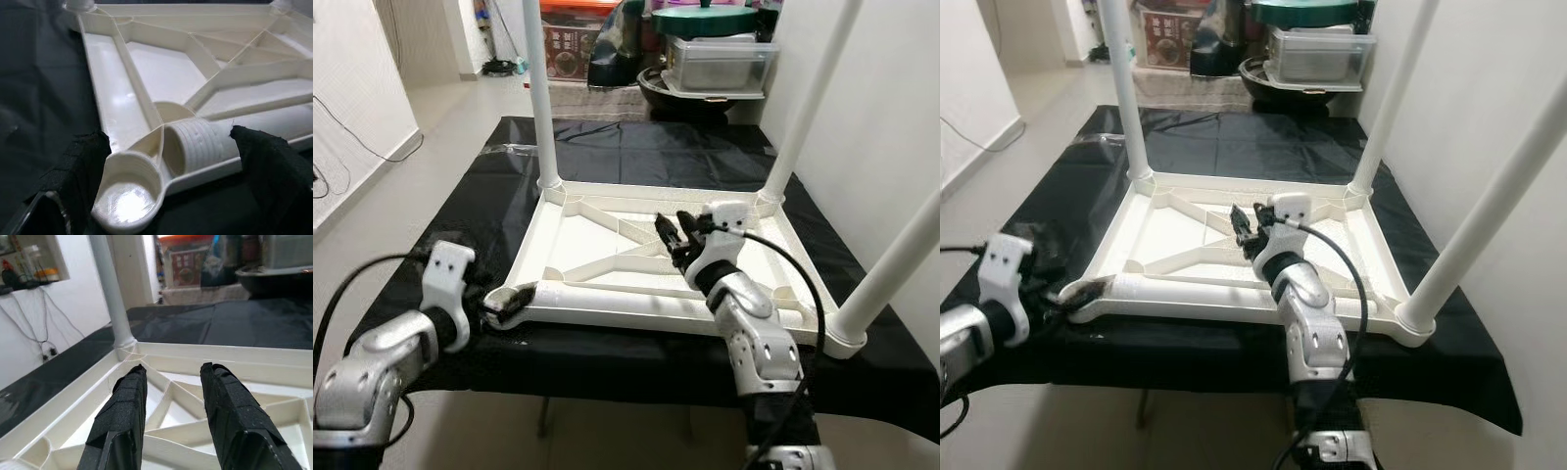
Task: Building children table
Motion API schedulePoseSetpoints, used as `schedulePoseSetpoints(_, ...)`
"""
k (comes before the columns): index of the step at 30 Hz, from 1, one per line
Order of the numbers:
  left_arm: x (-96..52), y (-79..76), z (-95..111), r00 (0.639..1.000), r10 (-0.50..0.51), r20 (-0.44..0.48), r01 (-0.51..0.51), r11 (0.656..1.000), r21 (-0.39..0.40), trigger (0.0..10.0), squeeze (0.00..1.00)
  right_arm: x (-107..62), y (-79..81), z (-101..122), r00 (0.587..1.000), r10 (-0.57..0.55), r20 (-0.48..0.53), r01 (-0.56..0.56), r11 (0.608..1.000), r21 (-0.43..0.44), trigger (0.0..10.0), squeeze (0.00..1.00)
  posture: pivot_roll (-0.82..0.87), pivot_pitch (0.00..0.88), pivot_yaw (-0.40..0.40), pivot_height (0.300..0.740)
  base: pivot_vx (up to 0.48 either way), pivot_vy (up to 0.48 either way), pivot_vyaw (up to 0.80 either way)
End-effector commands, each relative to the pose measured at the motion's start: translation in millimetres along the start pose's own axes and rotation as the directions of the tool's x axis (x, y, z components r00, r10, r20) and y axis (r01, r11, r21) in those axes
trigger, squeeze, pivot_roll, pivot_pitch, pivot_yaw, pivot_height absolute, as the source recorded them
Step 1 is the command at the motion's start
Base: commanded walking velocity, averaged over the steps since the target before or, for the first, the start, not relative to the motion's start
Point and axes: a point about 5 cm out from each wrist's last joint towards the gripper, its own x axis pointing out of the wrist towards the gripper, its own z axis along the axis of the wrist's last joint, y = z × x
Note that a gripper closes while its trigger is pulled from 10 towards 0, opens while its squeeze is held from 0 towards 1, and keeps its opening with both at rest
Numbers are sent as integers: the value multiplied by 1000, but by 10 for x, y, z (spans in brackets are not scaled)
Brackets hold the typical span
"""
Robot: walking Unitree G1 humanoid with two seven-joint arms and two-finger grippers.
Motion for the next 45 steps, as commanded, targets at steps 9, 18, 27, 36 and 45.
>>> schedulePoseSetpoints(9, 293, -35, -72, 988, -152, -38, 146, 981, -130, 10000, 0, -120, 21, 69, 999, -43, -1, 43, 999, -2, 10000, 0, 102, 111, -12, 740, 0, 0, 0)
schedulePoseSetpoints(18, 451, -170, -59, 960, -274, -52, 258, 945, -203, 10000, 0, -181, 66, 99, 999, -52, -5, 51, 999, -1, 10000, 0, 95, 136, 6, 740, 0, 0, 0)
schedulePoseSetpoints(27, 405, -128, -67, 949, -304, -88, 276, 930, -242, 10000, 0, -177, 60, 98, 998, -67, -9, 67, 998, 9, 10000, 0, 107, 131, 9, 740, 0, 0, 0)
schedulePoseSetpoints(36, 324, 17, 201, 966, -251, -66, 236, 955, -181, 10000, 0, -175, 70, 93, 998, -67, -14, 67, 998, 18, 10000, 0, 113, 116, 10, 740, 0, 0, 0)
schedulePoseSetpoints(45, 304, -73, 21, 945, -294, -142, 258, 940, -225, 10000, 0, -164, 84, 89, 998, -66, -18, 66, 998, 18, 10000, 0, 112, 112, 9, 740, 0, 0, 0)
